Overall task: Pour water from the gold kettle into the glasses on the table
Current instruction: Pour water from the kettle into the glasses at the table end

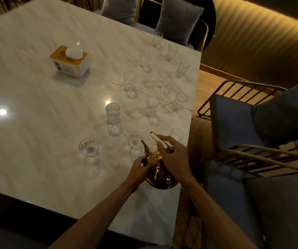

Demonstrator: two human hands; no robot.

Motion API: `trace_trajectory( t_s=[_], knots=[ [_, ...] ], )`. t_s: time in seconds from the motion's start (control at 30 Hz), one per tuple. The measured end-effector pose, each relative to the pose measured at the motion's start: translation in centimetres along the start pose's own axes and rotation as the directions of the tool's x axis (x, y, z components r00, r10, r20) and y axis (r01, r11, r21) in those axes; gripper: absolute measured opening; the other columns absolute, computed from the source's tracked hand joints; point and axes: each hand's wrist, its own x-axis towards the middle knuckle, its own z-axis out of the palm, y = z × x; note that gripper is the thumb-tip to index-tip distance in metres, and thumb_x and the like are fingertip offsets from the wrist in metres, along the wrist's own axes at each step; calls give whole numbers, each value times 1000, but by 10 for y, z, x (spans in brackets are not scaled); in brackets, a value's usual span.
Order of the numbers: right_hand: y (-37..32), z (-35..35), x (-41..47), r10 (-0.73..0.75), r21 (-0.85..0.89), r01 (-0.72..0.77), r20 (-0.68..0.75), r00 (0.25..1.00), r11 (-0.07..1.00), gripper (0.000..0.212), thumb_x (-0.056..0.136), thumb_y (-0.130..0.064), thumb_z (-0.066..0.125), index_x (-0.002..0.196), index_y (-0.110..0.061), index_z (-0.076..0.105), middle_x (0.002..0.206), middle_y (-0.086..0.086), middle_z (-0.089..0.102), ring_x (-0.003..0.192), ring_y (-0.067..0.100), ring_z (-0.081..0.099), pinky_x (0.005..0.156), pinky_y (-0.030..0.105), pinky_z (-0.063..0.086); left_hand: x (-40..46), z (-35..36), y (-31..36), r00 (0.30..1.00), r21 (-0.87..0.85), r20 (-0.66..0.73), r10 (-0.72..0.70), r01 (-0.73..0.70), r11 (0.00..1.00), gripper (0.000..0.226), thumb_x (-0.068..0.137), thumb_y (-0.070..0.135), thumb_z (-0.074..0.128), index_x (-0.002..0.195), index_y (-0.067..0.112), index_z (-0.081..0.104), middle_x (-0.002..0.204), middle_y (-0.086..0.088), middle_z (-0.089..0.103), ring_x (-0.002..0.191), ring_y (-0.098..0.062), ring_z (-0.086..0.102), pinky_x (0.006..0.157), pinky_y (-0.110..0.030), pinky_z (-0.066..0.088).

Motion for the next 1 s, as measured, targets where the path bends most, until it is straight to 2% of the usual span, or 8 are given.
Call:
trace_trajectory(
  t_s=[0.07, 0.13, 0.3, 0.5, 0.57, 0.67, 0.83, 1.0],
  knots=[
    [3, 2, -3, -3, 23, 4, -11, 1000, 1000, 32, 96, -19, 68, 127, -24, 67, 110, -34, 58, 93, -21, 61, 74, 0, 46, 4, -3, -3, 1000, 33, -22, 17, -16, 999, 93, 54, 83, 71, 125, 27, 50, 129, -1, 57, 113, -24, 64, 94, -42, 57],
    [8, 4, -6, -4, 42, 5, -21, 1000, 999, 33, 96, -19, 68, 127, -27, 67, 112, -35, 58, 95, -20, 62, 76, 2, 49, 7, -7, -7, 998, 74, -40, 39, -36, 997, 94, 52, 85, 71, 125, 28, 51, 131, -2, 55, 113, -23, 63, 95, -43, 57],
    [16, 11, -15, -11, 80, 16, -58, 998, 997, 35, 94, -18, 70, 124, -35, 65, 112, -40, 60, 100, -13, 66, 85, 19, 58, 14, -16, -14, 995, 156, -65, 74, -63, 986, 90, 56, 84, 71, 124, 30, 51, 132, -1, 51, 111, -21, 63, 91, -37, 59],
    [27, 21, -24, -11, 100, 23, -123, 992, 995, 38, 93, -16, 72, 124, -35, 64, 108, -40, 64, 98, -9, 69, 83, 28, 62, 16, -22, -14, 992, 231, -82, 96, -75, 970, 88, 55, 83, 70, 123, 33, 49, 133, 1, 49, 117, -21, 57, 96, -39, 56],
    [32, 24, -26, -9, 108, 25, -146, 989, 994, 39, 92, -17, 73, 125, -37, 64, 111, -35, 66, 100, -3, 71, 82, 33, 63, 14, -23, -13, 992, 244, -84, 100, -77, 967, 87, 56, 80, 70, 125, 31, 48, 132, 3, 47, 117, -20, 55, 95, -35, 55],
    [38, 28, -30, -6, 110, 24, -164, 986, 994, 38, 93, -20, 73, 127, -35, 65, 114, -17, 71, 99, 8, 74, 79, 40, 64, 11, -24, -13, 992, 238, -78, 103, -82, 968, 86, 56, 76, 72, 125, 30, 48, 130, 4, 47, 117, -19, 55, 89, -28, 53],
    [38, 31, -34, 2, 115, 19, -186, 983, 993, 37, 92, -18, 73, 126, -33, 67, 109, -26, 69, 96, 8, 75, 76, 41, 65, 7, -25, -13, 990, 251, -87, 107, -83, 965, 87, 55, 75, 71, 125, 30, 46, 127, 7, 45, 117, -16, 52, 91, -29, 50],
    [39, 32, -38, -11, 102, 33, -212, 977, 994, 36, 92, -17, 73, 127, -24, 68, 111, -22, 70, 97, 8, 74, 77, 41, 65, 3, -27, -10, 991, 270, -74, 115, -91, 959, 96, 56, 75, 71, 133, 24, 47, 130, 5, 46, 119, -17, 52, 90, -27, 49]
  ],
)
